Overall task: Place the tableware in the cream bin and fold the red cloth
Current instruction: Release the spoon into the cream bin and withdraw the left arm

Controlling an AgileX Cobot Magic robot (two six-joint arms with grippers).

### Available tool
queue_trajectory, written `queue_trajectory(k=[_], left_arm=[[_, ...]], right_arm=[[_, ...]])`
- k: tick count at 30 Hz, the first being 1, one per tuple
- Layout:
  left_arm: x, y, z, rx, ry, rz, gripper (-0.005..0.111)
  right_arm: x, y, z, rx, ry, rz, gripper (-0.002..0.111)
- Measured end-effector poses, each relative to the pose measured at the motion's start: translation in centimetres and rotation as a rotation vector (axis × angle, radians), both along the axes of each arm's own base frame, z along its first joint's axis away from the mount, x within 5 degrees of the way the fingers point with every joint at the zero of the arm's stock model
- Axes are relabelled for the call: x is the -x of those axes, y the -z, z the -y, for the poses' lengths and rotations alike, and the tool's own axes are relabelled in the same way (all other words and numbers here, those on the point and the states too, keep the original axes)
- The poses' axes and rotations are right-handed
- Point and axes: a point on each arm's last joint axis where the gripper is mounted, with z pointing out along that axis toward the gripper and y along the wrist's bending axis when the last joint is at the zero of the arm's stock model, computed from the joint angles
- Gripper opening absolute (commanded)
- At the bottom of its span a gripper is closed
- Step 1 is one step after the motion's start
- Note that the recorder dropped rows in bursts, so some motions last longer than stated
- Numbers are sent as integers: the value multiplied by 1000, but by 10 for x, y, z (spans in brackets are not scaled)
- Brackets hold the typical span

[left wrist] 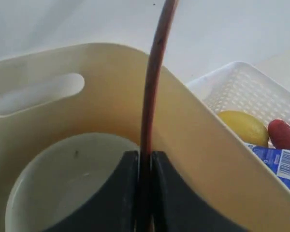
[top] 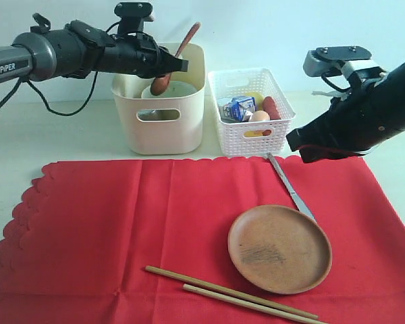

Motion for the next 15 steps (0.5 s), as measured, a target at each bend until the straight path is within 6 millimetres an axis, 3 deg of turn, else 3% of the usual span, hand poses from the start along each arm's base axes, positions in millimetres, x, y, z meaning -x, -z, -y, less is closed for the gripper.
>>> queue_trajectory(k=[3,5,11,15], left_arm=[[-1,-4,1,10,0,11,65],[-1,-4,1,11,6,9,74],[8,-38,-12,-66,59,7,69],[18,-61,-31,-154,80,-53,37]], right_arm=[[0,0,0,6,-2,5,0],[0,0,1,10,-4,6,0],[0,0,1,14,-7,7,0],[1,1,1,14,-13,-6,0]])
